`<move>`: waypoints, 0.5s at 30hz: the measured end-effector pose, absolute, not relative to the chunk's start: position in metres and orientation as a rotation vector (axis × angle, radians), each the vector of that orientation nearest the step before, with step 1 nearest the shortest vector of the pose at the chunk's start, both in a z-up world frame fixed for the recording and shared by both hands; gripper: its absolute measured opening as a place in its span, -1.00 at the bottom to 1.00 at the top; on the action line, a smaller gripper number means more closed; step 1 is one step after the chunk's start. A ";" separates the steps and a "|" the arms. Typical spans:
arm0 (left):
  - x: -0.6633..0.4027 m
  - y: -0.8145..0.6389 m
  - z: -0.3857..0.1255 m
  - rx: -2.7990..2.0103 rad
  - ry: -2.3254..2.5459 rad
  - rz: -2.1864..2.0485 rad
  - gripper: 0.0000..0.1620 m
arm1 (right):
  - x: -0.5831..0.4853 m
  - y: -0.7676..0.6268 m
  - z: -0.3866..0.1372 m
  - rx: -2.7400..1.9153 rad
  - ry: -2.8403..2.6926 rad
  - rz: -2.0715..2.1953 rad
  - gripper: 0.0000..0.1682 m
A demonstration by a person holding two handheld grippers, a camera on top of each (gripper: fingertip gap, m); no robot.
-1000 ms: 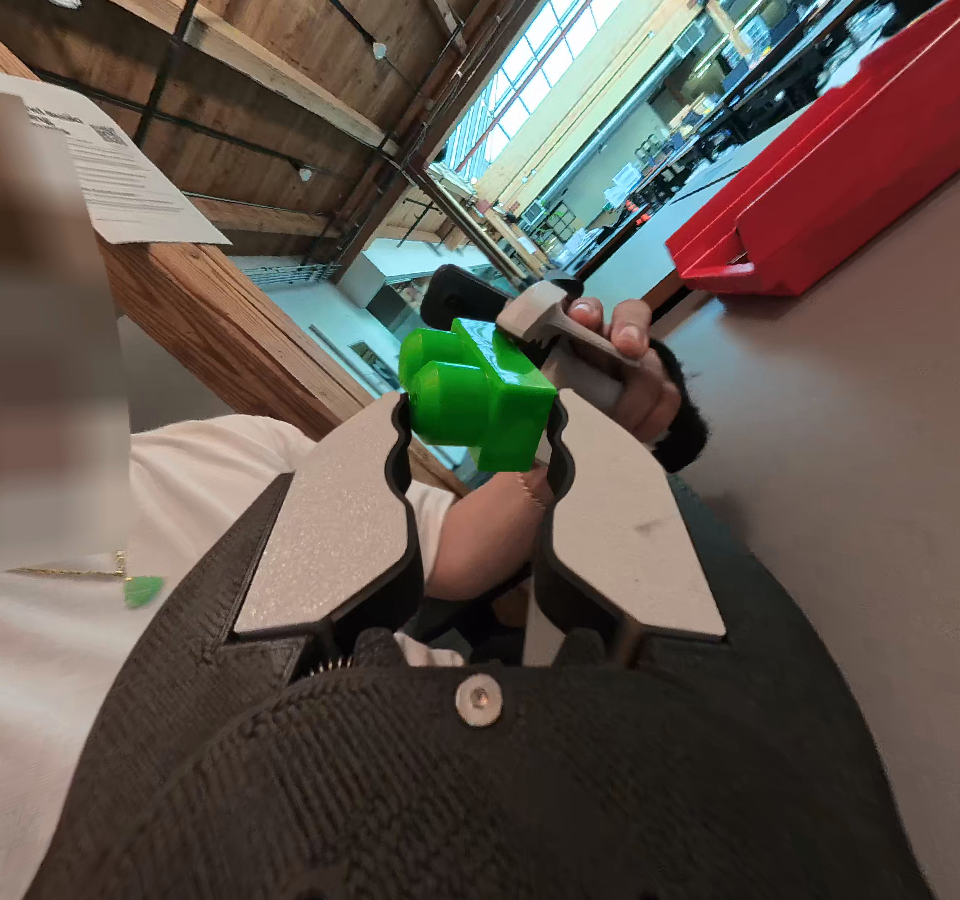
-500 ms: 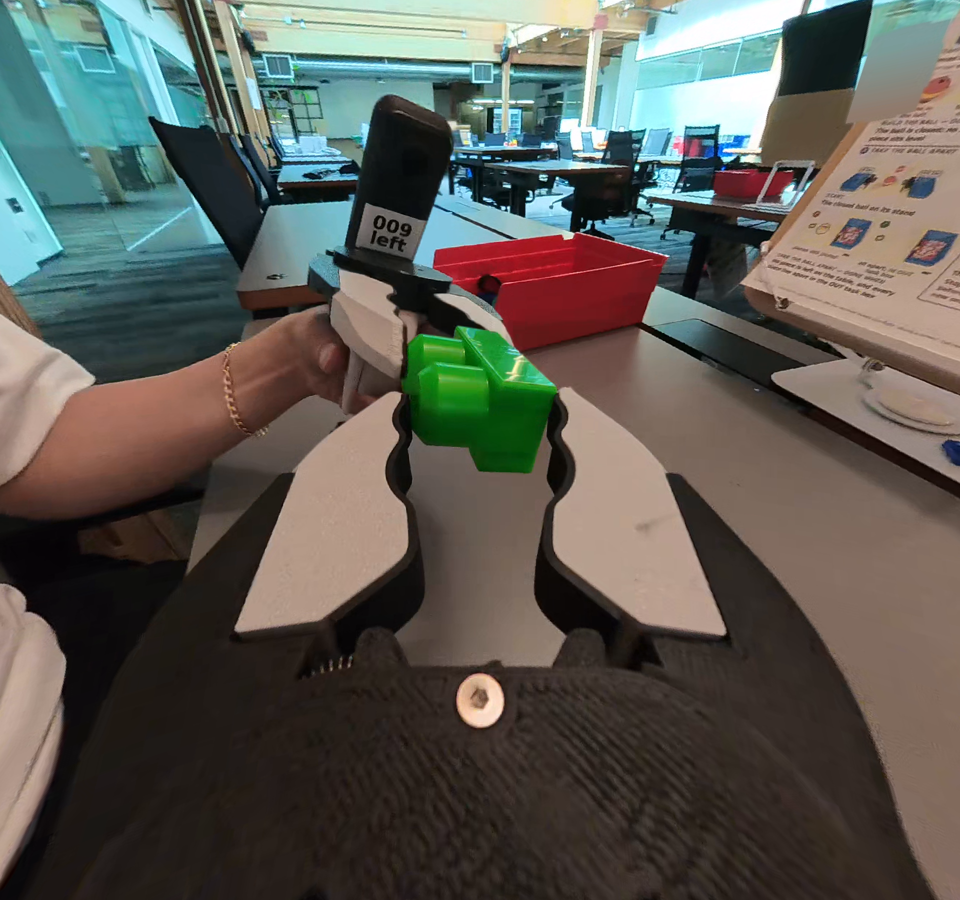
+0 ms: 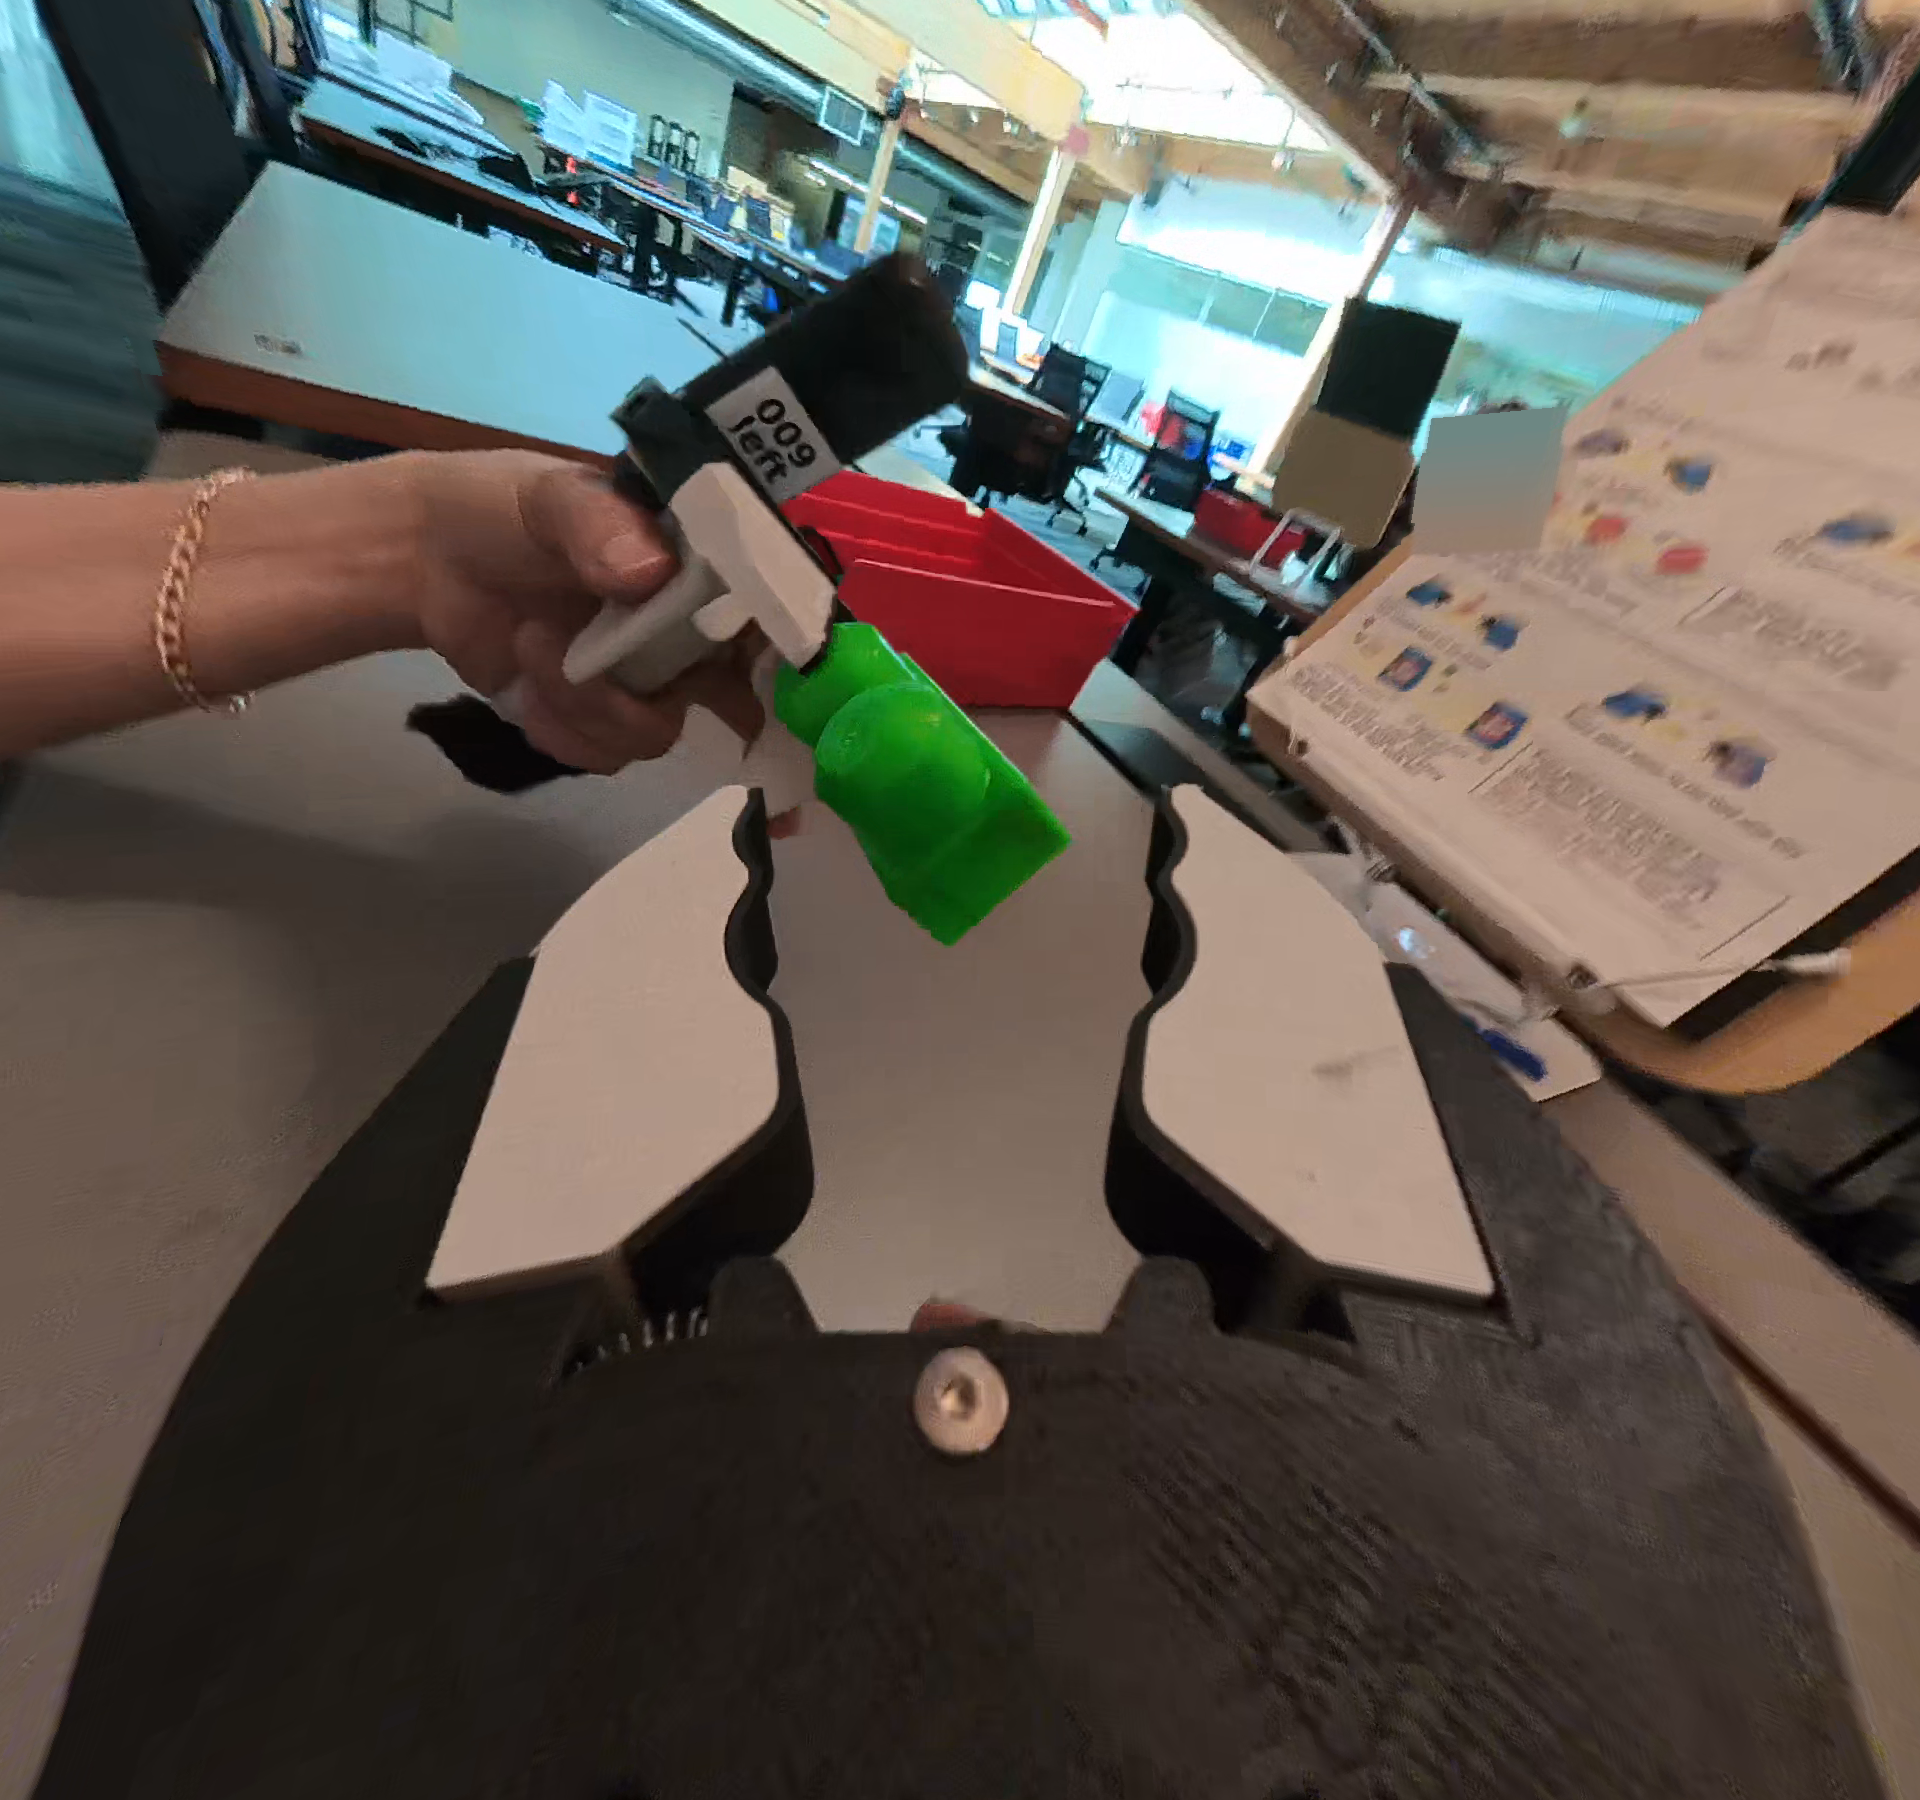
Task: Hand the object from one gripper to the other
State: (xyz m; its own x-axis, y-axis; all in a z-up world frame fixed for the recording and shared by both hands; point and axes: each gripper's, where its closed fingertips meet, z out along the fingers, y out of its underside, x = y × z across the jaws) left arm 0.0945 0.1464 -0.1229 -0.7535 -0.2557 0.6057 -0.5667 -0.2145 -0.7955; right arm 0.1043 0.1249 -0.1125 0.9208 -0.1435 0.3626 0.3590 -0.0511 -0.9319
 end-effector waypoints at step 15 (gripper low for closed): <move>0.120 0.146 -0.132 1.275 -2.037 2.093 0.00 | 0.142 0.117 -0.113 -1.599 -0.014 -0.764 -0.54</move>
